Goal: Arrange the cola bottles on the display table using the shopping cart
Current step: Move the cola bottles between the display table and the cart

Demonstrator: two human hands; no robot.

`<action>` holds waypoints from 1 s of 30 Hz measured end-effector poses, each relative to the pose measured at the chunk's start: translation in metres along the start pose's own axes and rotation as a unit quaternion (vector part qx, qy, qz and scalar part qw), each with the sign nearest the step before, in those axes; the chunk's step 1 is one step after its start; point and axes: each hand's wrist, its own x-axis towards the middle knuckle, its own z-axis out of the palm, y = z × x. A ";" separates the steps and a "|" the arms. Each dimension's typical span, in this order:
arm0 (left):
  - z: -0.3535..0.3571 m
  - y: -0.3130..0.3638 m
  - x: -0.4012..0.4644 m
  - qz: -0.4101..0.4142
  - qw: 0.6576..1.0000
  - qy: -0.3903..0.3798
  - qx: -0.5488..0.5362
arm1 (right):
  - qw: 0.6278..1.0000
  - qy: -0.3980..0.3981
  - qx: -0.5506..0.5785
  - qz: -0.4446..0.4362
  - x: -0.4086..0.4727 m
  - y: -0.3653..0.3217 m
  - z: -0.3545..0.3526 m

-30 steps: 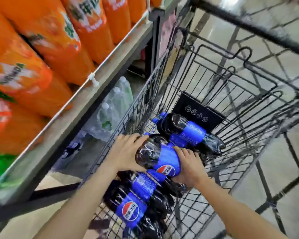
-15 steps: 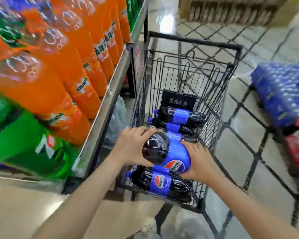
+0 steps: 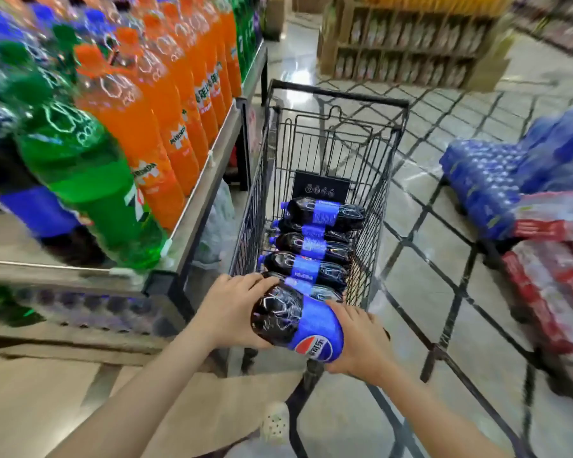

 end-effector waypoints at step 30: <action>-0.092 -0.137 -0.390 -0.165 0.986 -0.010 0.019 | 0.988 -0.017 0.042 -0.146 -0.073 -0.368 0.104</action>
